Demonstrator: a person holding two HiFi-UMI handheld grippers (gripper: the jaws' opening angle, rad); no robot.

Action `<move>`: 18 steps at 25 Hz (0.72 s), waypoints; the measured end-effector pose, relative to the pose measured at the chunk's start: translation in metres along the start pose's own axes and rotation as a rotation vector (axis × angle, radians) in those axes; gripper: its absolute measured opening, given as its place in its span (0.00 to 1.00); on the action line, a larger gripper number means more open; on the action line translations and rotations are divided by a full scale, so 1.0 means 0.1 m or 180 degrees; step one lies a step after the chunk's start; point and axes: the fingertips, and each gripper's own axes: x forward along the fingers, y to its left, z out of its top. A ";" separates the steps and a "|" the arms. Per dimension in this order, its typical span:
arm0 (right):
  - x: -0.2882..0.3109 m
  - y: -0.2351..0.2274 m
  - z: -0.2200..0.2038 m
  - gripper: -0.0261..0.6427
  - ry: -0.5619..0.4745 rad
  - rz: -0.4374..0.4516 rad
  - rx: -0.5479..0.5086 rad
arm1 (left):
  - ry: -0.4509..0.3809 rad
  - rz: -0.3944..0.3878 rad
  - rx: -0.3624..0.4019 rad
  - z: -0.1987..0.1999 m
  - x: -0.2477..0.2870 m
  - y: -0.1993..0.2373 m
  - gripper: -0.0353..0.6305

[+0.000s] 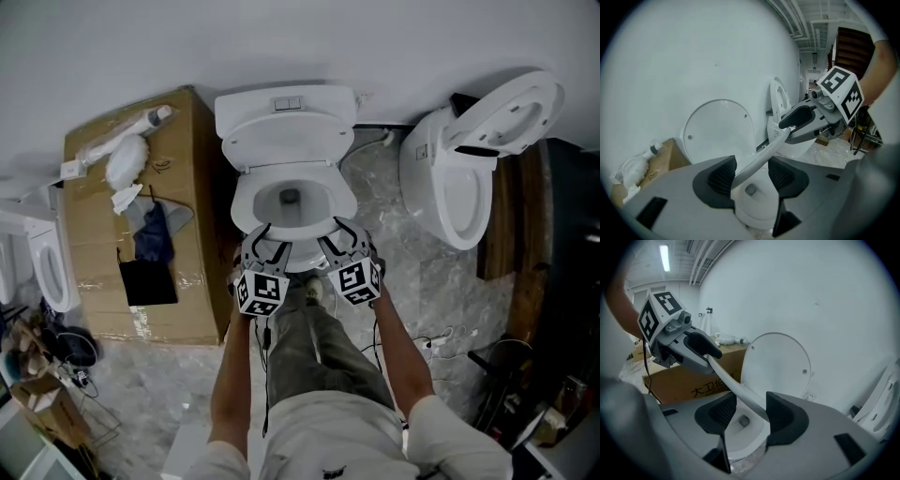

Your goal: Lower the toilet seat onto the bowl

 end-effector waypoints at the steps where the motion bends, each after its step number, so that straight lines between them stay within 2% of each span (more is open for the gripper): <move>1: -0.01 0.02 -0.03 0.33 0.0007 0.0009 -0.0005 | 0.0010 -0.0001 0.0008 -0.03 0.00 -0.03 0.40; 18: -0.04 0.38 -0.51 0.35 0.0124 0.0136 -0.0095 | 0.0121 -0.0009 0.0099 -0.51 -0.04 -0.39 0.41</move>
